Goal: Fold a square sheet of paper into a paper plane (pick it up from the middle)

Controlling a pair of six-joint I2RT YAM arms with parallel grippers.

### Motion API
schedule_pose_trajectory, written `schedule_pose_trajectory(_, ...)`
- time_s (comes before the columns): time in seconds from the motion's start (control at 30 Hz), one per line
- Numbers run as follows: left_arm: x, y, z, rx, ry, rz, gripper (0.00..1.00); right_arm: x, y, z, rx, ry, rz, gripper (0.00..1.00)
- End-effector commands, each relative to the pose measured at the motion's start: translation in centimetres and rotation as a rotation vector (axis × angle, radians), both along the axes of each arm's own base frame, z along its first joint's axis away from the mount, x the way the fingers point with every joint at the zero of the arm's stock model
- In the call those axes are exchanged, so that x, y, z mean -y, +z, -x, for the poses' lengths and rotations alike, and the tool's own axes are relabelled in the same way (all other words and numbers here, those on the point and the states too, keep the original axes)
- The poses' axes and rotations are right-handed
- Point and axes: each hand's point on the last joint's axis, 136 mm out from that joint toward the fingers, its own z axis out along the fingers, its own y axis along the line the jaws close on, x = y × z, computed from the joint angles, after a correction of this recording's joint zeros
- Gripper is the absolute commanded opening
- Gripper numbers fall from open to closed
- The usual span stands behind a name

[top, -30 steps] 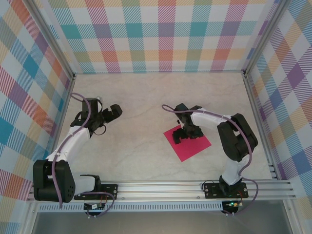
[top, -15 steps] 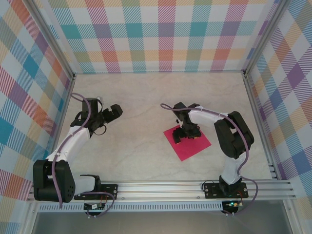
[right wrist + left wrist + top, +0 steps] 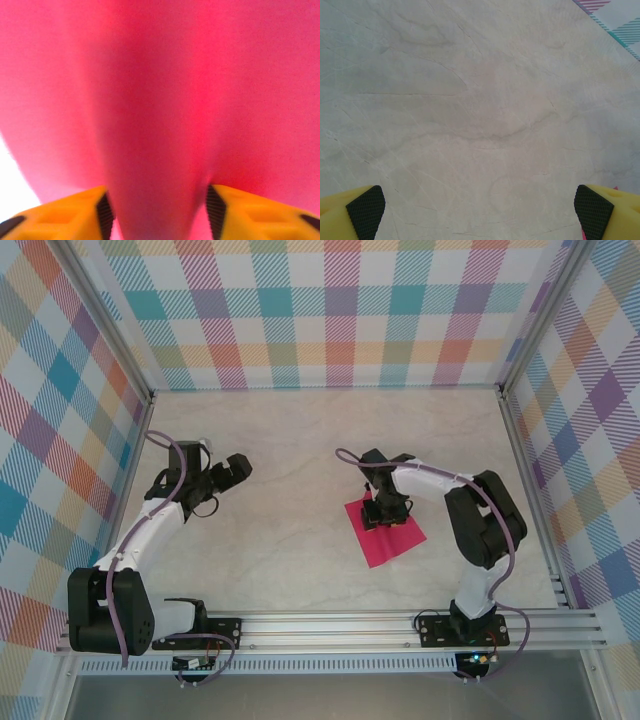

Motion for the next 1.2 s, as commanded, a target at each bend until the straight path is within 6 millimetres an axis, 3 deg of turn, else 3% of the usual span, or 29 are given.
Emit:
schedule_pose_trajectory(0.0, 1.2, -0.3, 0.4, -0.015, -0.019, 0.057, 1.00, -4.2, 3.2, -0.4, 0.023, -0.050, -0.258, 0.45)
schedule_pose_trajectory(0.17, 2.7, -1.6, 1.2, -0.030, -0.029, 0.128, 0.99, -10.1, 8.8, -1.4, 0.029, -0.097, -0.643, 0.31)
schedule_pose_trajectory(0.3, 4.4, -2.0, 2.0, -0.022, -0.052, 0.191, 0.95, -12.9, 10.7, -2.2, -0.010, -0.114, -0.820, 0.27)
schedule_pose_trajectory(0.47, 6.8, -1.9, 2.8, -0.007, -0.104, 0.247, 0.87, -13.3, 8.2, -2.9, -0.079, -0.143, -0.812, 0.27)
schedule_pose_trajectory(0.63, 9.2, -3.1, 3.2, -0.034, -0.159, 0.255, 0.82, -12.0, 4.6, -3.2, -0.125, -0.189, -0.728, 0.28)
schedule_pose_trajectory(0.8, 12.7, -4.5, 3.4, -0.068, -0.240, 0.253, 0.76, -10.4, 2.2, -3.0, -0.134, -0.230, -0.632, 0.34)
schedule_pose_trajectory(0.97, 15.7, -5.8, 3.6, -0.102, -0.307, 0.245, 0.71, -9.5, 1.2, -3.1, -0.126, -0.269, -0.571, 0.43)
schedule_pose_trajectory(1.17, 17.4, -7.1, 4.2, -0.133, -0.349, 0.251, 0.65, -8.4, 1.2, -3.7, -0.075, -0.299, -0.507, 0.51)
